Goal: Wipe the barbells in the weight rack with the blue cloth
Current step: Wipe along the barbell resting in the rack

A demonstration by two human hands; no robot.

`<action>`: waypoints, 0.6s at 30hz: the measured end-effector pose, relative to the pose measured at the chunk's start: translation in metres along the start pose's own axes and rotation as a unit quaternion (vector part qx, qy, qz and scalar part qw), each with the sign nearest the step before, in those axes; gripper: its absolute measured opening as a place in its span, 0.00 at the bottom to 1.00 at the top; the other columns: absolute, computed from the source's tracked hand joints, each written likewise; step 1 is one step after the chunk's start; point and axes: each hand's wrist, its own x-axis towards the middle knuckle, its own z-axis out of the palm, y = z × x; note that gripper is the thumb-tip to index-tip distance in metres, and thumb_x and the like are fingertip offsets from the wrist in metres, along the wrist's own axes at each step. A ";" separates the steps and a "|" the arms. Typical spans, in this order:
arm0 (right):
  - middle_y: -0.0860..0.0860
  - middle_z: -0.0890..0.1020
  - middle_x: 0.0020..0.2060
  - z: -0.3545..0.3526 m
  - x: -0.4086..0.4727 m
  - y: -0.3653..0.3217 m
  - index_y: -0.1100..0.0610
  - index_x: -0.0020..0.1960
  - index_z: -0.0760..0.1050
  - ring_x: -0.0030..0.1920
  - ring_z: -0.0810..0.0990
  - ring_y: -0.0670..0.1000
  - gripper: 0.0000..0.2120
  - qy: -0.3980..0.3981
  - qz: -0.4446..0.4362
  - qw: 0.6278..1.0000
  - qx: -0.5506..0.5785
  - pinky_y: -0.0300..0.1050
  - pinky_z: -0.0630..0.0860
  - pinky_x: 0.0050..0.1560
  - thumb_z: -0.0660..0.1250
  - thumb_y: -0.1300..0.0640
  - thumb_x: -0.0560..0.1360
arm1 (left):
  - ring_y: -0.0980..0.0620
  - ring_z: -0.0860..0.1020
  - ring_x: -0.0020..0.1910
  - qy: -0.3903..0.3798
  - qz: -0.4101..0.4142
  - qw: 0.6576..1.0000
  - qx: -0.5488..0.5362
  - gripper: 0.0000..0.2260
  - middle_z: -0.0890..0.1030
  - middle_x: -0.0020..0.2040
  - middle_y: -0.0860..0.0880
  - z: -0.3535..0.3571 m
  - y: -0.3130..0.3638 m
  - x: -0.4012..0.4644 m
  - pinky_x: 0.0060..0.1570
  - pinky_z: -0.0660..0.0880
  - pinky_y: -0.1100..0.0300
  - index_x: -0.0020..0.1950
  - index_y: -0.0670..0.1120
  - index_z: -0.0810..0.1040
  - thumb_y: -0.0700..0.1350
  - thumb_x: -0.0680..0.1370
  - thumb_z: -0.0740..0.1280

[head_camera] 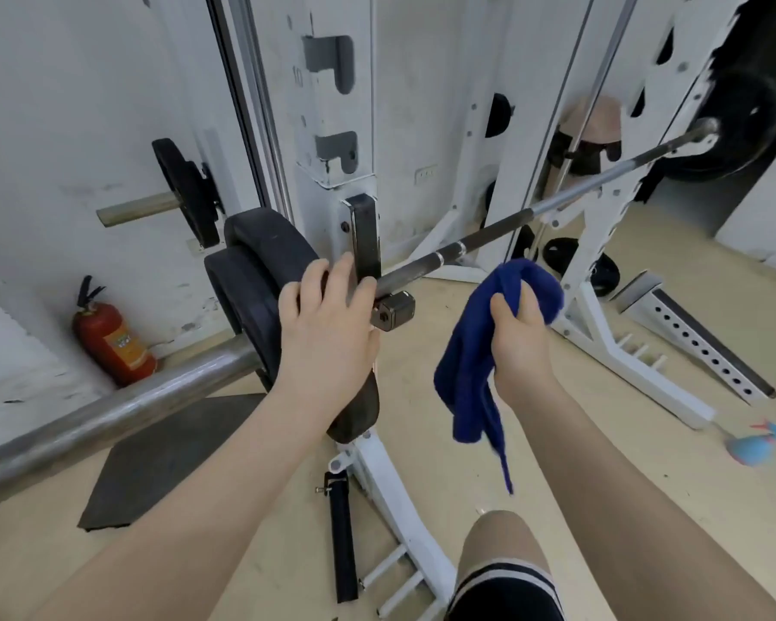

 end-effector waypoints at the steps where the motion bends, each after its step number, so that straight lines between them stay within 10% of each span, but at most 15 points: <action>1: 0.45 0.72 0.58 0.007 0.004 -0.004 0.45 0.70 0.62 0.57 0.73 0.51 0.19 -0.016 -0.042 0.999 -0.009 0.51 0.71 0.59 0.55 0.55 0.81 | 0.39 0.71 0.62 -0.013 -0.014 1.000 0.024 0.23 0.74 0.65 0.41 -0.001 -0.001 0.004 0.55 0.58 0.49 0.58 0.45 0.75 0.49 0.66 0.72; 6: 0.54 0.72 0.65 0.067 0.029 -0.015 0.57 0.71 0.65 0.64 0.70 0.53 0.25 -0.153 -0.343 0.893 -0.248 0.42 0.66 0.65 0.59 0.67 0.75 | 0.40 0.71 0.64 -0.042 -0.086 0.992 0.078 0.31 0.67 0.71 0.40 -0.003 -0.001 0.024 0.57 0.69 0.48 0.64 0.45 0.72 0.58 0.66 0.71; 11: 0.55 0.69 0.69 0.138 0.079 0.024 0.59 0.71 0.64 0.70 0.63 0.55 0.24 -0.379 -0.485 0.569 -0.545 0.50 0.57 0.73 0.56 0.53 0.76 | 0.44 0.78 0.55 -0.005 -0.132 0.985 0.111 0.26 0.75 0.65 0.43 -0.004 0.004 0.030 0.49 0.76 0.54 0.58 0.46 0.77 0.54 0.63 0.73; 18: 0.56 0.78 0.56 0.174 0.102 -0.001 0.62 0.61 0.71 0.55 0.74 0.57 0.15 -0.432 -0.521 0.429 -0.599 0.47 0.68 0.50 0.56 0.57 0.78 | 0.42 0.75 0.57 -0.011 -0.258 0.945 0.201 0.25 0.74 0.65 0.38 0.015 0.023 0.050 0.53 0.64 0.52 0.59 0.43 0.76 0.48 0.64 0.73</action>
